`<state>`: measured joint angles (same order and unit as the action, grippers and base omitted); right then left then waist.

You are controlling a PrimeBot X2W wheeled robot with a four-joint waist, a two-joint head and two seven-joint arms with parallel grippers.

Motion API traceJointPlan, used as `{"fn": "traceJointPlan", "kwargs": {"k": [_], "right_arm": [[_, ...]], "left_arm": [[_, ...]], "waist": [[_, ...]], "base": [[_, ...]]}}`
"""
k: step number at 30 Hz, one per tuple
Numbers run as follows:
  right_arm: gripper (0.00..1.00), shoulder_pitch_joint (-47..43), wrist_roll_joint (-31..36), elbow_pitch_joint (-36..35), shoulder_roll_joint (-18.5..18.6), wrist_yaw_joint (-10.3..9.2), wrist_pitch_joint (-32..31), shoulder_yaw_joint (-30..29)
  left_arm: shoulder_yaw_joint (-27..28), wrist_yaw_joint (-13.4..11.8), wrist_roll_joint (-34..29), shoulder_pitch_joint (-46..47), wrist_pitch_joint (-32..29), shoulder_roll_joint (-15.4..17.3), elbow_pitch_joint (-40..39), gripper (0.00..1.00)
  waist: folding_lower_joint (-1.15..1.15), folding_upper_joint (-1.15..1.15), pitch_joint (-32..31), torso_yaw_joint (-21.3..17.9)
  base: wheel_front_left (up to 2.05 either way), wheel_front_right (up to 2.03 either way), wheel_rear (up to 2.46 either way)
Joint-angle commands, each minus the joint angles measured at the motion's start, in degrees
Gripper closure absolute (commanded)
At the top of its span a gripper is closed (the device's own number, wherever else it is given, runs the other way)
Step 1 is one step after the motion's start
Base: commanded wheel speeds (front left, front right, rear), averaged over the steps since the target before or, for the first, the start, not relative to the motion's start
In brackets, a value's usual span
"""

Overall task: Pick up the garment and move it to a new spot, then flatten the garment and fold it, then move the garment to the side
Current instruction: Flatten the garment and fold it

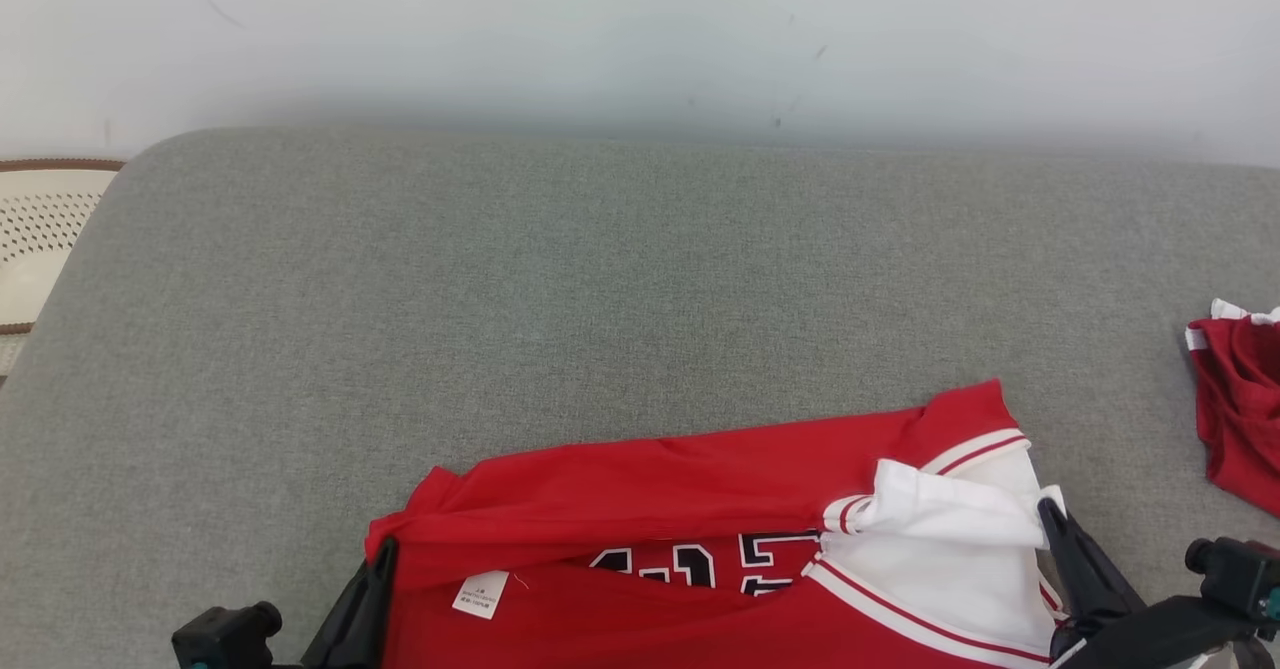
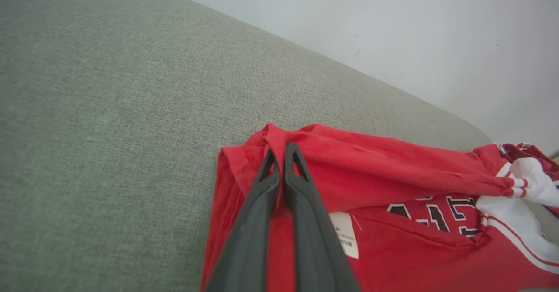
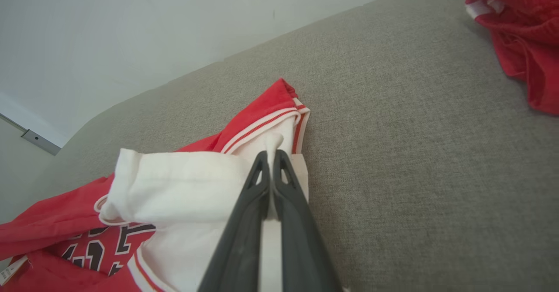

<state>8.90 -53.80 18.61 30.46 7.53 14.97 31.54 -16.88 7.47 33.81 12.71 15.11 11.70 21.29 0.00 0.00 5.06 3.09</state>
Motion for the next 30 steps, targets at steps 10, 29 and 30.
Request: {"fn": "traceJointPlan", "kwargs": {"k": [10, 29, 30], "right_arm": [[0.38, -1.7, -1.5, 1.8, -0.4, -0.08, 0.3, 1.8], [0.0, 0.2, 6.2, -1.5, -2.8, -0.08, 0.3, 1.4], [0.0, 0.8, 6.0, -1.7, -2.8, -0.08, 0.3, 2.7]], "left_arm": [[1.9, 0.0, -0.7, -2.9, 0.0, -1.1, 1.6, 0.0], [12.2, 0.0, -10.7, -7.3, 0.0, -6.0, -0.6, 0.0], [12.2, 0.0, -10.7, -7.4, 0.1, -6.1, -0.7, 0.0]], "waist": [[0.0, 0.0, -1.2, -0.2], [0.0, 0.0, -3.6, 1.0], [0.0, 0.0, -3.6, 1.3]], "base": [[0.0, 0.0, 0.0], [0.0, 0.0, 0.0], [0.0, 0.0, 0.0]]}}
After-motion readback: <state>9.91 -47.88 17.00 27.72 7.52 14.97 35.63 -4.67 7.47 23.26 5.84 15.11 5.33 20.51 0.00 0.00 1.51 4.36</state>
